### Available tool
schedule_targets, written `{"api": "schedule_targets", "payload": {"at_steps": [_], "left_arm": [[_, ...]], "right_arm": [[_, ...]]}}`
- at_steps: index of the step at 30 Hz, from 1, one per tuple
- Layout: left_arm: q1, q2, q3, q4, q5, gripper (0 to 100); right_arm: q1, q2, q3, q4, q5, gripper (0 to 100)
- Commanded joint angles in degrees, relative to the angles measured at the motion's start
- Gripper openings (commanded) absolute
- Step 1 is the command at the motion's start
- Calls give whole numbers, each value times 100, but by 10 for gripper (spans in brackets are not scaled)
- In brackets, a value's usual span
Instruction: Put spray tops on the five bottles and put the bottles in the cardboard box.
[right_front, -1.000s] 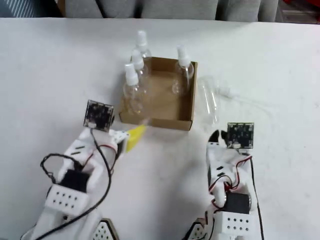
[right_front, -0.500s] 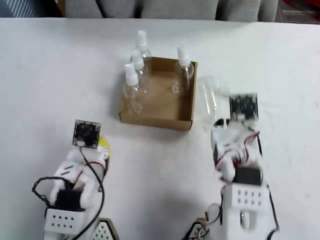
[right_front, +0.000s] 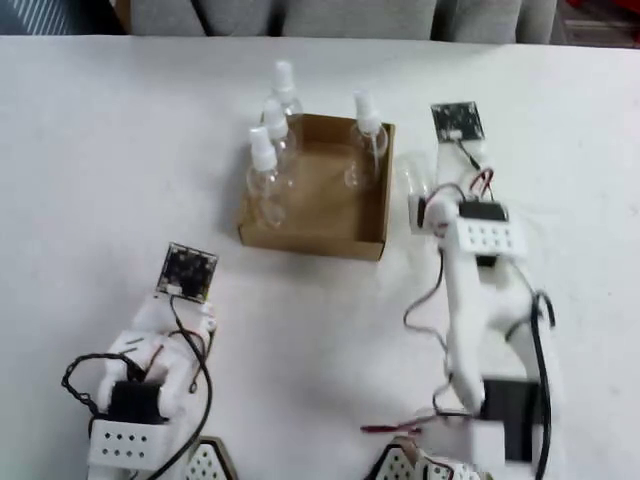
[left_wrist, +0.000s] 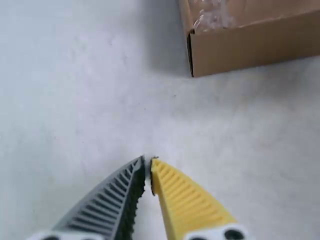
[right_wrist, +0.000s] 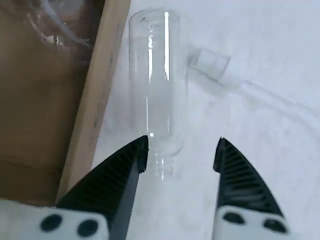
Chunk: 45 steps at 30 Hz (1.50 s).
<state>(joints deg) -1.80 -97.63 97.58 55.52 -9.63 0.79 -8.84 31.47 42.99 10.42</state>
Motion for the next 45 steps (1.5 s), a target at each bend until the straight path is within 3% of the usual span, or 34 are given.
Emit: {"api": "schedule_targets", "payload": {"at_steps": [1,13,18,24,31,36,40,45], "left_arm": [[-57,-101,-18,18,-62,21],[-57,-101,-18,18,-70,21],[-57,-101,-18,18,-70,21],[-57,-101,-18,18,-79,21],[-57,-92,-18,18,-79,21],[-57,-92,-18,18,-79,21],[-57,-92,-18,18,-79,21],[-57,-92,-18,18,-79,21]], "right_arm": [[-189,998,-1029,-110,53,191],[-251,2677,-1837,-119,44,180],[84,3011,-2303,-84,44,2],[330,2440,-2374,462,53,19],[312,1024,-2356,2246,158,15],[330,198,-2356,4022,1301,15],[330,-251,-2233,5262,2743,15],[312,-1095,-1081,5552,4818,15]]}}
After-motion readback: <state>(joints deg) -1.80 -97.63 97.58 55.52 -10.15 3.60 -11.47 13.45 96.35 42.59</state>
